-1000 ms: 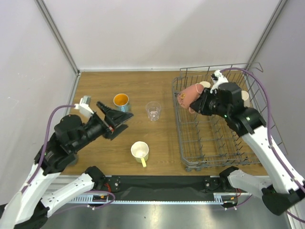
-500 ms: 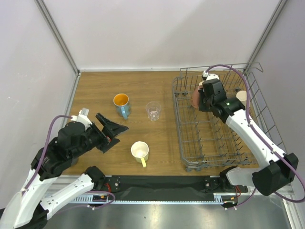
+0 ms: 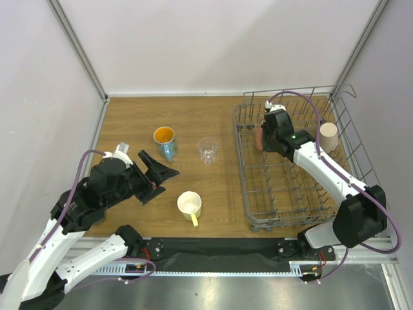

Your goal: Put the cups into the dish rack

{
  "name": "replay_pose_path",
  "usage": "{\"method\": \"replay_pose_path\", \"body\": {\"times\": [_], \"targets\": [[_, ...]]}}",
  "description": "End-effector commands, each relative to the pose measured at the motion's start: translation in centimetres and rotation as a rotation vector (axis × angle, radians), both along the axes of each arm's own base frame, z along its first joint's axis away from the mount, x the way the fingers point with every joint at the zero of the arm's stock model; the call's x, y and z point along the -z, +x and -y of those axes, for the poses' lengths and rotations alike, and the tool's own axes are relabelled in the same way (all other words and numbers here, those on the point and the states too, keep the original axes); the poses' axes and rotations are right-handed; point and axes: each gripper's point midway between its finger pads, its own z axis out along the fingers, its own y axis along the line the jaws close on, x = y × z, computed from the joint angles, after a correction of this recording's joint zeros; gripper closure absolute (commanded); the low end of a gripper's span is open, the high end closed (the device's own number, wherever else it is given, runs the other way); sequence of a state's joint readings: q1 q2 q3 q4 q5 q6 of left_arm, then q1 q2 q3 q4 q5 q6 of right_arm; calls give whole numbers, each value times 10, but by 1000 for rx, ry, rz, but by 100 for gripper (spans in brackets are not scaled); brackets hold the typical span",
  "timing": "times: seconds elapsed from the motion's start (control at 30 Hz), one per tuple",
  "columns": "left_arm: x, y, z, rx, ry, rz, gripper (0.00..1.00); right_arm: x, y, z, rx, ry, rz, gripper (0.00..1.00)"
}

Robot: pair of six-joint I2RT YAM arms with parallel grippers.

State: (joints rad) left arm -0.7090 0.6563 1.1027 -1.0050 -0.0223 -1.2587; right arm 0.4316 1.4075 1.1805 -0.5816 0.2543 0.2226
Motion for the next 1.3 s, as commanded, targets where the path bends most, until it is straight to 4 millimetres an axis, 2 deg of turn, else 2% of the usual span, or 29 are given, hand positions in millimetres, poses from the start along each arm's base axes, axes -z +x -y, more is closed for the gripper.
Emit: {"method": "replay_pose_path", "body": {"times": [0.0,0.2,0.43,0.6,0.63,0.67,0.73,0.93,1.0,1.03,1.17,1.27], "targets": [[-10,-4,3,53,0,36,4,-17,27,-4,19,19,127,100],[15,-11,10,104,39,-57,9,4,30,-1,42,-5,103,100],[16,-10,15,117,29,-73,11,24,32,-2,87,6,55,100],[17,-13,15,113,15,-88,12,26,33,-3,166,14,48,100],[19,-13,15,112,14,-95,12,34,31,-7,177,10,24,97],[19,-13,16,112,10,-95,12,32,32,-9,180,8,25,93],[20,-14,18,121,5,-97,11,37,31,-13,183,4,9,92],[22,-17,18,133,10,-110,11,51,31,-21,187,-15,-49,73],[25,-18,18,133,8,-116,11,53,29,-23,175,-12,-65,61],[25,-18,17,128,2,-120,11,53,29,-25,173,-7,-70,47],[28,-18,19,127,-7,-122,12,49,26,-26,164,-2,-76,31],[30,-17,22,134,-6,-128,15,38,25,-26,158,11,-64,23]]}}
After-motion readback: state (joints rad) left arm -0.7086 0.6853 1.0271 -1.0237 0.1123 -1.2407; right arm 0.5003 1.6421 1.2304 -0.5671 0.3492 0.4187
